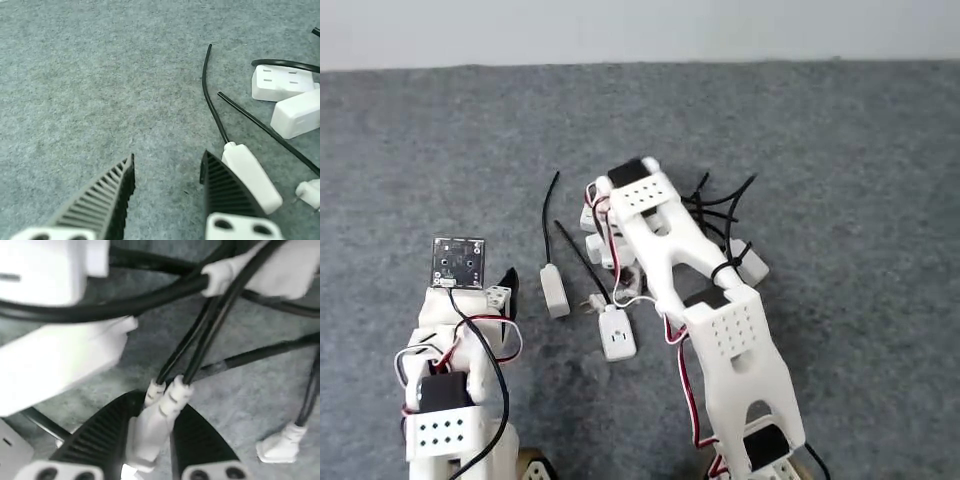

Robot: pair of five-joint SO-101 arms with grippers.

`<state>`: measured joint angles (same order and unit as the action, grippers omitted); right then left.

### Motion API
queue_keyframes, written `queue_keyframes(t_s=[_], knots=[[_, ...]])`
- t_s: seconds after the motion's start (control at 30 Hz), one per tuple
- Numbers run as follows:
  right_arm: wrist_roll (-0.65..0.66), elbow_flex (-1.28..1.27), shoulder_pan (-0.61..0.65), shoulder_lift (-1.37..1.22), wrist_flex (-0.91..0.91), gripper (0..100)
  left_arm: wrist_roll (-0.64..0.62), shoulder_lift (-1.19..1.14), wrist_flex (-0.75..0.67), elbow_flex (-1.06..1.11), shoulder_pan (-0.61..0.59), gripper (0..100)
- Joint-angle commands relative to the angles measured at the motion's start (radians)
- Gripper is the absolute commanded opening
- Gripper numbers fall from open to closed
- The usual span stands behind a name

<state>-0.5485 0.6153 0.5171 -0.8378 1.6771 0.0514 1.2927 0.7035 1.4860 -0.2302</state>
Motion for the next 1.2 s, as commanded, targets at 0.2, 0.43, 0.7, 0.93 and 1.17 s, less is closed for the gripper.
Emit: queue_keyframes(t_s=[0.2, 0.43, 0.7, 0.93, 1.17], knots=[[0.270, 0.347, -0.196, 0.019, 0.120, 0.8, 0.014, -0.003, -0.057, -0.024, -0.003, 20], [0.545, 0.463, -0.325, 0.107, 0.119, 0.8, 0.014, -0.003, -0.060, -0.022, -0.002, 20], [0.671, 0.354, -0.232, 0.257, 0.122, 0.8, 0.014, -0.003, -0.060, -0.022, 0.000, 20], [0.729, 0.350, -0.148, 0.541, 0.120, 0.8, 0.014, -0.003, -0.060, -0.022, 0.000, 20], [0.750, 0.344, -0.133, 0.750, 0.120, 0.8, 0.014, -0.003, -0.058, -0.022, 0.003, 20]])
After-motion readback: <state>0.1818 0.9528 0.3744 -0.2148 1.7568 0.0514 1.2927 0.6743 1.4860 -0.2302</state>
